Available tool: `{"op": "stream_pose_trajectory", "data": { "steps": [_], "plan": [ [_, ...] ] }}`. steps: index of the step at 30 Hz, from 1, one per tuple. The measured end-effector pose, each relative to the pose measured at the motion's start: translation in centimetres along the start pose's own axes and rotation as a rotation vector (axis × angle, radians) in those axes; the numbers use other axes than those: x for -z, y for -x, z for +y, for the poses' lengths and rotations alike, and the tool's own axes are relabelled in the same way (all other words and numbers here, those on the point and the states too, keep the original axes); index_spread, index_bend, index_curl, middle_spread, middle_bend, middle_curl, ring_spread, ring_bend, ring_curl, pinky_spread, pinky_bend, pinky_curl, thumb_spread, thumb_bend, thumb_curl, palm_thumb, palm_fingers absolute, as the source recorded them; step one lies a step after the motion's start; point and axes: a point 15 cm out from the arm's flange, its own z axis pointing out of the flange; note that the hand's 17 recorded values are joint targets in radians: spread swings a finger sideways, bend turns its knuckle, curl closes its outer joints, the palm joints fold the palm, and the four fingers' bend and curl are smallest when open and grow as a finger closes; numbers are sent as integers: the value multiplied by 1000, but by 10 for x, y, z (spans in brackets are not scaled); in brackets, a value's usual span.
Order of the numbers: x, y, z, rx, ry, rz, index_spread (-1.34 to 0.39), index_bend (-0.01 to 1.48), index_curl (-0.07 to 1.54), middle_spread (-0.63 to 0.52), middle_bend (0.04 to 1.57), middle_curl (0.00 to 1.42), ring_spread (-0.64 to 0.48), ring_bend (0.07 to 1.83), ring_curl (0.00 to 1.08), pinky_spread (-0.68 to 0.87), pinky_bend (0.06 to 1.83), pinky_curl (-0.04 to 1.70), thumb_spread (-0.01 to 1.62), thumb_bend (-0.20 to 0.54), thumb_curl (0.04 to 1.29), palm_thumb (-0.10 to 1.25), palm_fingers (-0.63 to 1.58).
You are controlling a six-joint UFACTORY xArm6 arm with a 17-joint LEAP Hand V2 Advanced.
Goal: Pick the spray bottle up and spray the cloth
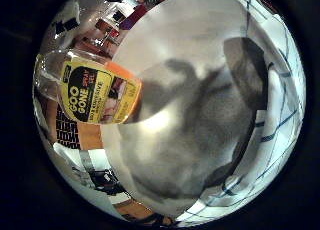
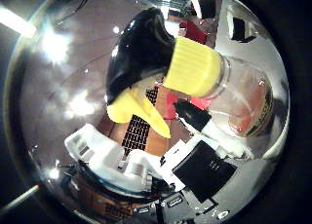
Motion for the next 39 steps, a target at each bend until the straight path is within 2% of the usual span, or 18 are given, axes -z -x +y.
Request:
{"op": "stream_pose_trajectory", "data": {
  "steps": [8,20,39],
  "plan": [
    [4,-6,11,22,57,43,-321,228,497,-129,620,552,-212,876,486,192,413,765,1009,-22,422,780,328],
    [34,-20,17,47,86,122,-311,207,475,-122,558,539,-171,763,465,318,339,680,1013,-24,434,777,320],
    [108,17,18,134,29,185,-305,189,440,-120,501,532,-145,686,453,390,342,585,1016,-24,436,758,356]
  ]
}}
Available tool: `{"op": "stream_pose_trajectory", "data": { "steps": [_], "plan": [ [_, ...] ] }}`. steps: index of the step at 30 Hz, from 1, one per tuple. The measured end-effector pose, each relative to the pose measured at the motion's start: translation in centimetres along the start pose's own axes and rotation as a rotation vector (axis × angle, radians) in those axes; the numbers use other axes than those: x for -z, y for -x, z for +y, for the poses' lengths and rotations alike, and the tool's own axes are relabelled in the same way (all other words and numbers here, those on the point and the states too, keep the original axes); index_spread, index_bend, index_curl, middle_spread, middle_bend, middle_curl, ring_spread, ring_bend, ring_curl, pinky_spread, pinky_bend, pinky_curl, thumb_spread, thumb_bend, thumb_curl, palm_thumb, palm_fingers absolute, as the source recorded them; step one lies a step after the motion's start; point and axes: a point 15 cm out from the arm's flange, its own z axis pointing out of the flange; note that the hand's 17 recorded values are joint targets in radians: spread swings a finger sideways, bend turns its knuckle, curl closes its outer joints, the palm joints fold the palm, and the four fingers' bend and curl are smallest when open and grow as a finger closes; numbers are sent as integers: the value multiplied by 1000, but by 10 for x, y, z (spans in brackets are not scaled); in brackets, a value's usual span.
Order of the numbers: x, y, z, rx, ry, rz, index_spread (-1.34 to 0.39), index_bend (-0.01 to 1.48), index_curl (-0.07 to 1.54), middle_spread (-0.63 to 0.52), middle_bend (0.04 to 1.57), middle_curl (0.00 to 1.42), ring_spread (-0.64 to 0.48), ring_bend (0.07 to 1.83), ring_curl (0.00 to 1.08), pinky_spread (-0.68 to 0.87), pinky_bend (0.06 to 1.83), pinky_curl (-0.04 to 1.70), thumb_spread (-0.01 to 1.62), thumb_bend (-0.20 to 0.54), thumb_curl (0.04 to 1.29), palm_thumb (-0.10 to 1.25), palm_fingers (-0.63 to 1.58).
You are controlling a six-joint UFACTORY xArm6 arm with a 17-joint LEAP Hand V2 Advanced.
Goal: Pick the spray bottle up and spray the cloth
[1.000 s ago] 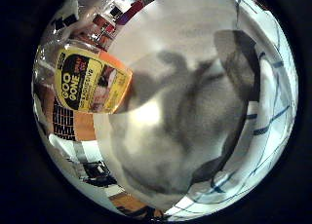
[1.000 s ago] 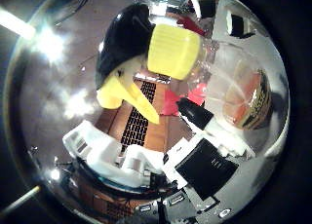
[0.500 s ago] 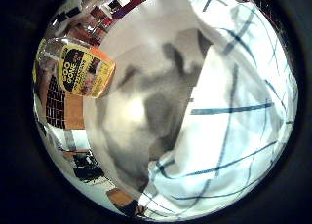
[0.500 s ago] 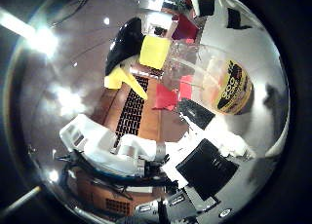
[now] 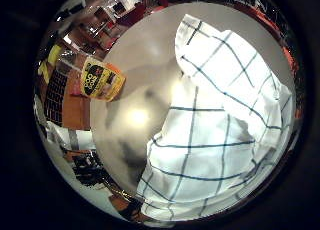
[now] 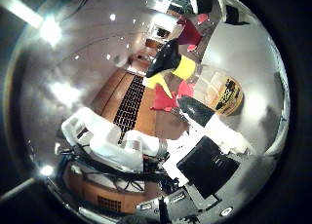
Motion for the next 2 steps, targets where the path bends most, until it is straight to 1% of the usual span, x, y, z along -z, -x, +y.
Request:
{"op": "stream_pose_trajectory", "data": {
  "steps": [2],
  "plan": [
    [10,0,4,2,-2,8,-305,189,437,-120,500,531,-144,676,451,390,345,578,1016,-24,436,758,357]
  ]
}}
